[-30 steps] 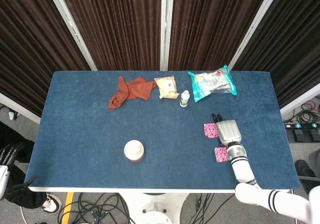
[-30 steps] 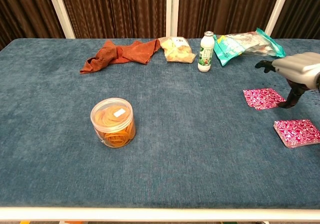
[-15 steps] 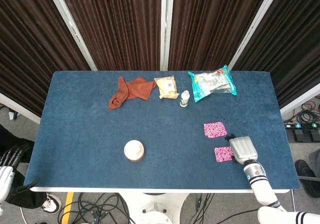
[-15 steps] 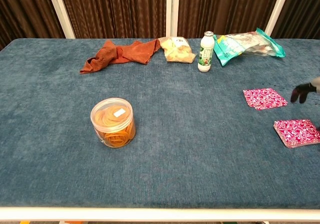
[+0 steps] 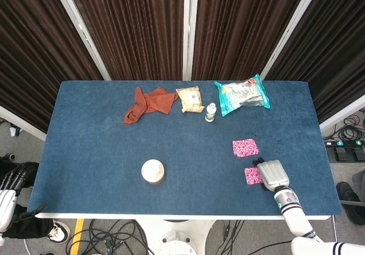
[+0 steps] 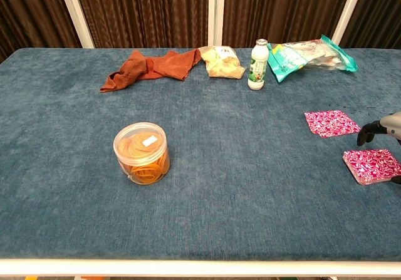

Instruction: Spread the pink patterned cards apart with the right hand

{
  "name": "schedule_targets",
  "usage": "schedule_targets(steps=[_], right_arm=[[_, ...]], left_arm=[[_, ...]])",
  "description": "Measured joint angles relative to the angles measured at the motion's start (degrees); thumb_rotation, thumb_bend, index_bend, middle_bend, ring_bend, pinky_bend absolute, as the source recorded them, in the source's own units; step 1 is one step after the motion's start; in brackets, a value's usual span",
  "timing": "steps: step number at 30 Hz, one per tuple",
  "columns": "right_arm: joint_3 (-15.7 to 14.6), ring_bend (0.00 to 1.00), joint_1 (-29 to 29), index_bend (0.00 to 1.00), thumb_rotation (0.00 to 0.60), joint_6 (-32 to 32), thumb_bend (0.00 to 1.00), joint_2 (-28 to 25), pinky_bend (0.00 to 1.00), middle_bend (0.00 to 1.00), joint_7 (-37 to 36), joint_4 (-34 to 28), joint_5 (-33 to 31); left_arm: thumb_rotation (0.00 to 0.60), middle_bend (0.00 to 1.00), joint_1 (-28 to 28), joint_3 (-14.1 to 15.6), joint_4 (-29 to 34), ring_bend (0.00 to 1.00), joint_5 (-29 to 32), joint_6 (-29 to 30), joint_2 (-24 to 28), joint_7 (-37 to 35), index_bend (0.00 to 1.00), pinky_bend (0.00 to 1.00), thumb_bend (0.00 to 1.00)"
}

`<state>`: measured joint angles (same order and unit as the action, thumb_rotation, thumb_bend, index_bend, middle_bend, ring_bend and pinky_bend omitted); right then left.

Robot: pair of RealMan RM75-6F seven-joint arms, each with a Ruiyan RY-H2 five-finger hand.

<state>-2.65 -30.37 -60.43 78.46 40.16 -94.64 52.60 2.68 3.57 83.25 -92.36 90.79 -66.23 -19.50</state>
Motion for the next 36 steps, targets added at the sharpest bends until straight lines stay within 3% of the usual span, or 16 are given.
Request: schedule_targets(steps=[36], right_arm=[[0.05, 0.68, -1.08, 0.28, 0.6, -0.5, 0.16, 2.83, 0.79, 0.29, 3.0, 0.44, -1.49]], left_arm=[[0.6, 0.08, 0.28, -0.05, 0.05, 0.0, 1.1, -0.54, 0.26, -0.99, 0.11, 0.08, 0.14]])
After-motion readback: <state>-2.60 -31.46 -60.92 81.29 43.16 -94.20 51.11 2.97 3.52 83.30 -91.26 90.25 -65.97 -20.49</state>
